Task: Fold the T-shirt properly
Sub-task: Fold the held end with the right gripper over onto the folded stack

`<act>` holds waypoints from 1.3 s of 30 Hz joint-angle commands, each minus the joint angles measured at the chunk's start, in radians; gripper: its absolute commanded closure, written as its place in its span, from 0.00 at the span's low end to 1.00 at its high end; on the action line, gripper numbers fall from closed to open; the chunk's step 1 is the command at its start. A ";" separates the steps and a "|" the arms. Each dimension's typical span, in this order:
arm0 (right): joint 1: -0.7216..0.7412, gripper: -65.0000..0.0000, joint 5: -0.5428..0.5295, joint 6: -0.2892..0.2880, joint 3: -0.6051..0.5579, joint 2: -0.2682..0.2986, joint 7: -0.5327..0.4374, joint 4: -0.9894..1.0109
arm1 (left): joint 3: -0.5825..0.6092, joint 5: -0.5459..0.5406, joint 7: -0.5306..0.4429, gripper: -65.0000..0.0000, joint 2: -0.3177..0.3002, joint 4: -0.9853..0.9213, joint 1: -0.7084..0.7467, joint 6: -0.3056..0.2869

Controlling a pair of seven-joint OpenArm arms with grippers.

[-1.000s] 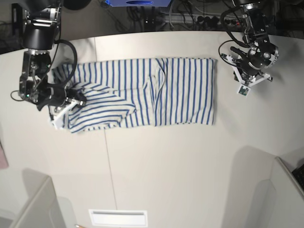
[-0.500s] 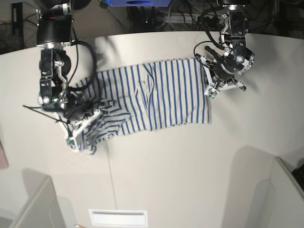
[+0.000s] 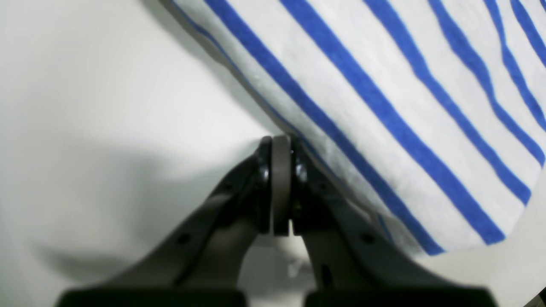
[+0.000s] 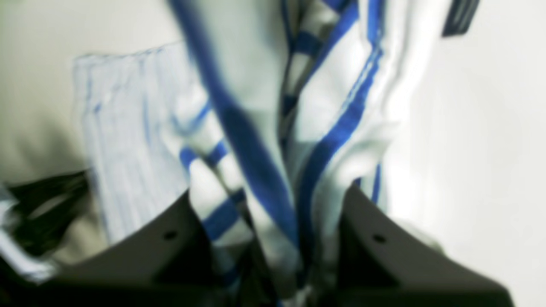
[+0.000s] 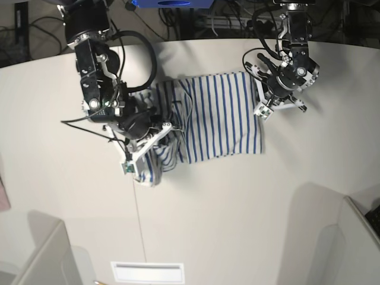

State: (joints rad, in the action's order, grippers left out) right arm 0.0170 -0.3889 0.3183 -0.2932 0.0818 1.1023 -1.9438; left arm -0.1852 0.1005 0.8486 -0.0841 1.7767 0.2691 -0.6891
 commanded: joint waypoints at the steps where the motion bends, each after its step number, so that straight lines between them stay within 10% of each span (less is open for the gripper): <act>1: 0.016 1.00 0.003 0.000 0.002 -0.015 -0.004 -0.027 | 0.000 0.003 0.014 1.00 -0.004 0.010 0.005 -0.009; 15: 0.094 1.00 0.011 0.077 -0.125 -0.178 0.115 -0.024 | 0.000 0.003 0.014 1.00 -0.006 0.010 0.006 -0.009; 27: 0.171 1.00 0.008 0.124 -0.163 -0.208 0.111 0.146 | 0.000 0.005 0.014 1.00 -0.006 0.010 0.049 -0.009; 33: 0.192 1.00 0.003 0.310 -0.263 -0.221 0.104 0.189 | 0.000 0.005 0.014 1.00 -0.006 0.012 0.051 -0.009; 39: 0.223 1.00 0.003 0.351 -0.291 -0.222 0.020 0.349 | 0.000 0.005 0.014 1.00 -0.006 0.012 0.052 -0.009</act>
State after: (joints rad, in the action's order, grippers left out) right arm 0.2195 -0.3817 0.6689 -0.5865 -0.1299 1.1328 -1.5787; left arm -0.1860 0.0933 0.8185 -0.0891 1.7870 0.3092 -0.6823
